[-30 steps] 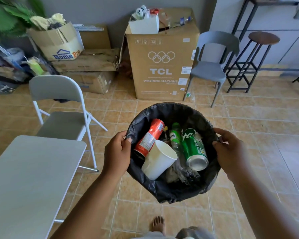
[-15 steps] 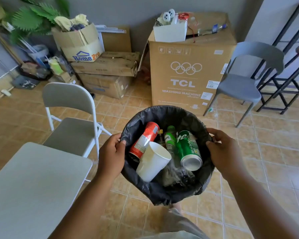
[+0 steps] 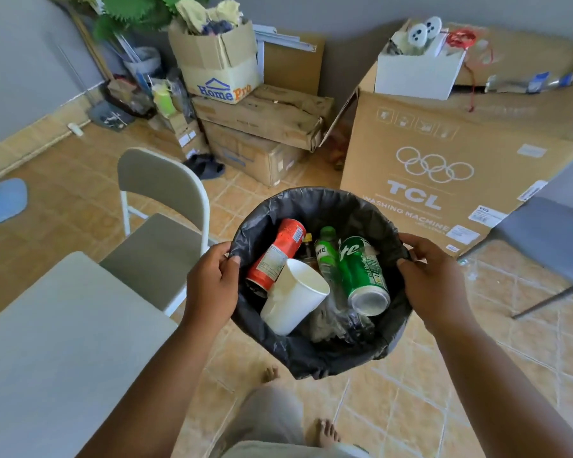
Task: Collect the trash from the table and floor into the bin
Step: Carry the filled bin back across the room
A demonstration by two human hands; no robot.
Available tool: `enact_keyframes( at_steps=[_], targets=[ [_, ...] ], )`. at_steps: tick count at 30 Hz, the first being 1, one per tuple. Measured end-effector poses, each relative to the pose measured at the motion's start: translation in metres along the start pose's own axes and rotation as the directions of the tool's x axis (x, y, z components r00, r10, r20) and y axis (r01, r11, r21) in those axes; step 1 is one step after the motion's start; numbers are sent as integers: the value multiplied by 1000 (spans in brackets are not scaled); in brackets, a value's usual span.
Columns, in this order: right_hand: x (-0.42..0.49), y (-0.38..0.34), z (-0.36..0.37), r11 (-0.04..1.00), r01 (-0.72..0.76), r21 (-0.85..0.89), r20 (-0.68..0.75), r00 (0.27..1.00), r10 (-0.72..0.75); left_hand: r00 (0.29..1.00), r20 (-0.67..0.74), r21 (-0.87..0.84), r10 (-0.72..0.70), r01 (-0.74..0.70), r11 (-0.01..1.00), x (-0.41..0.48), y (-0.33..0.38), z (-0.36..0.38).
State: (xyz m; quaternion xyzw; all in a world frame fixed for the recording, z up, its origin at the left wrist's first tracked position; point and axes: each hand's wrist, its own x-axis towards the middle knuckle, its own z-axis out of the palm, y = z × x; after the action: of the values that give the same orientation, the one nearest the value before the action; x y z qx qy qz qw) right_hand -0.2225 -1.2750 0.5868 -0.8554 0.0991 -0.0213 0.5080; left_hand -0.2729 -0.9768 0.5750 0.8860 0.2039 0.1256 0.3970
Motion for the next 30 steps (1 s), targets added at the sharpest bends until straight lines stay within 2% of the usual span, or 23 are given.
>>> enact_keyframes(
  at_steps=[12, 18, 30],
  targets=[
    [182, -79, 126, 998, 14, -59, 72, 997, -10, 997, -28, -66, -77, 75, 995, 215, -28, 13],
    [265, -118, 189, 997, 59, -54, 77, 996, -55, 998, -30, -80, -50, 48, 996, 327, -34, 0],
    [447, -181, 284, 981, 182, -64, 176, 970, -169, 980, -179, -62, -90, 80, 995, 502, -34, 23]
  ],
)
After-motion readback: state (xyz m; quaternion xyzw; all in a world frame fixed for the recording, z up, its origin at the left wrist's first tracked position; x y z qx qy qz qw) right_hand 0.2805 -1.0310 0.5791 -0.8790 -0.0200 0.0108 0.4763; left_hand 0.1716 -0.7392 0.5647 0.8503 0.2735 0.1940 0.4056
